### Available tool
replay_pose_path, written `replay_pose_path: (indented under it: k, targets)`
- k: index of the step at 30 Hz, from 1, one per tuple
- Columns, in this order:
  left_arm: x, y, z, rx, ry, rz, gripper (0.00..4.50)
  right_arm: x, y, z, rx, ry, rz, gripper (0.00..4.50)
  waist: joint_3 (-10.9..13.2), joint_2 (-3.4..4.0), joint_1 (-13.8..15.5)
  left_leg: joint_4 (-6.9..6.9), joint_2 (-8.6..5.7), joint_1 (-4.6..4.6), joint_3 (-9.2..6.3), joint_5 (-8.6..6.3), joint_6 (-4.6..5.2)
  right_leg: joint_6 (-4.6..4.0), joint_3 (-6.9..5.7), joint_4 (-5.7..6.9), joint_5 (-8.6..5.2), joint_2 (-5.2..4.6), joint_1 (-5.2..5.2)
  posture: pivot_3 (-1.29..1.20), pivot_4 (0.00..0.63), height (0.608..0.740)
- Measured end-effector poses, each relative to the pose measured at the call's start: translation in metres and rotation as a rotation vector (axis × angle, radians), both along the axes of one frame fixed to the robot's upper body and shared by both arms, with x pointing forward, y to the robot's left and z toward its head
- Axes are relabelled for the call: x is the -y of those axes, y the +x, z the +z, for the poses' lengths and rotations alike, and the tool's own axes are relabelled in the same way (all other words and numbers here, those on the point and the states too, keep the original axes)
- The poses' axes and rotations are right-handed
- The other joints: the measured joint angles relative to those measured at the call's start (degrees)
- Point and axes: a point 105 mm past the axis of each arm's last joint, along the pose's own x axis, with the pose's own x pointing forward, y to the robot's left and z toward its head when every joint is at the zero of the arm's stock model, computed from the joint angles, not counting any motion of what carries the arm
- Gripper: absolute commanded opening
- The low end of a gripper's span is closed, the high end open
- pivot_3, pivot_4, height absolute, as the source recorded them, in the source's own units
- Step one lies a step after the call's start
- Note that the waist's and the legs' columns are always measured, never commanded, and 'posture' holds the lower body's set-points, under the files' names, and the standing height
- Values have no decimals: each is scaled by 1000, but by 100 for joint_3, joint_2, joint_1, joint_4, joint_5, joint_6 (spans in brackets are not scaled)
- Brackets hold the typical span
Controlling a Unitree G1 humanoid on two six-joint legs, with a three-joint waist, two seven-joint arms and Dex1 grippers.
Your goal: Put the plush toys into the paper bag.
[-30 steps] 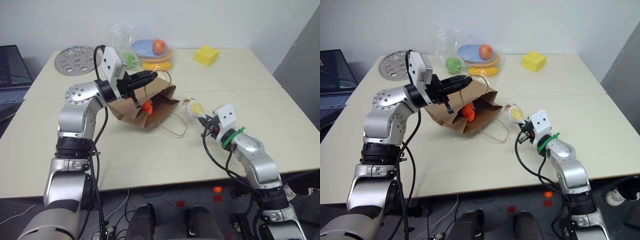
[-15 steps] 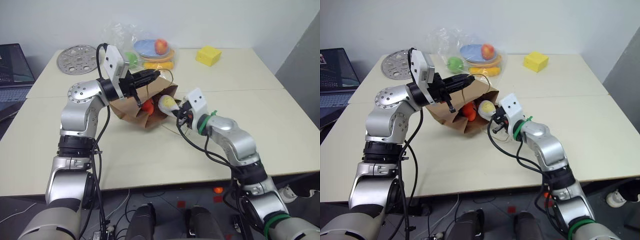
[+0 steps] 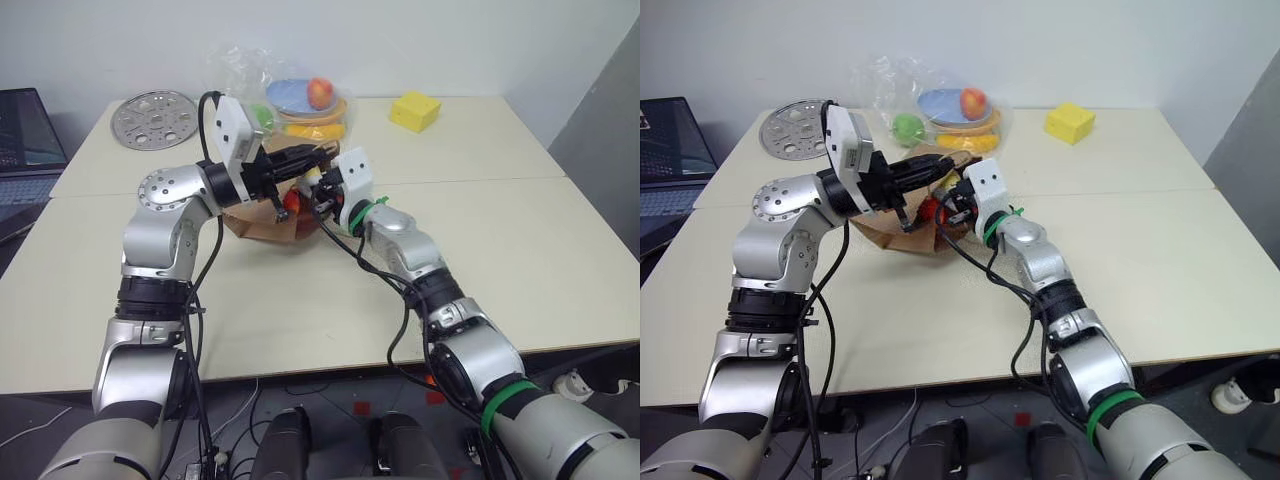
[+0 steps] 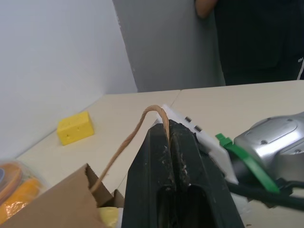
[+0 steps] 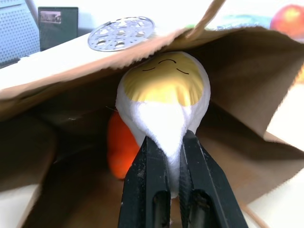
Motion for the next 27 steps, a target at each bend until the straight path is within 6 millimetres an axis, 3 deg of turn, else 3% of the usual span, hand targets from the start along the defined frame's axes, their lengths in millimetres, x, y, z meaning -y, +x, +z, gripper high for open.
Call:
replay_pose_path:
  k: [6,10,19,27]
  targets:
    - [1,-1,0,-6,3,-3,0,-7,-4,-36,-72,-28,0,27,0,0,-21,-2,5,1,-2,0,0,-1,0,7,0,3,-3,0,150,740]
    - [2,-3,2,4,6,-9,0,-7,-5,-39,-53,-71,9,1111,0,0,-22,-1,5,2,-4,0,-1,-2,0,13,-1,3,-3,0,150,740]
    - [2,-3,2,5,5,-10,0,11,-6,-25,15,-61,33,4322,0,0,-12,-1,5,2,-4,0,-2,-3,0,12,-1,1,-3,0,150,740]
    - [6,-3,1,0,-8,-23,0,19,-20,-19,39,-63,44,4471,0,0,-8,0,5,2,-5,0,-2,-4,0,14,-2,1,-4,0,150,740]
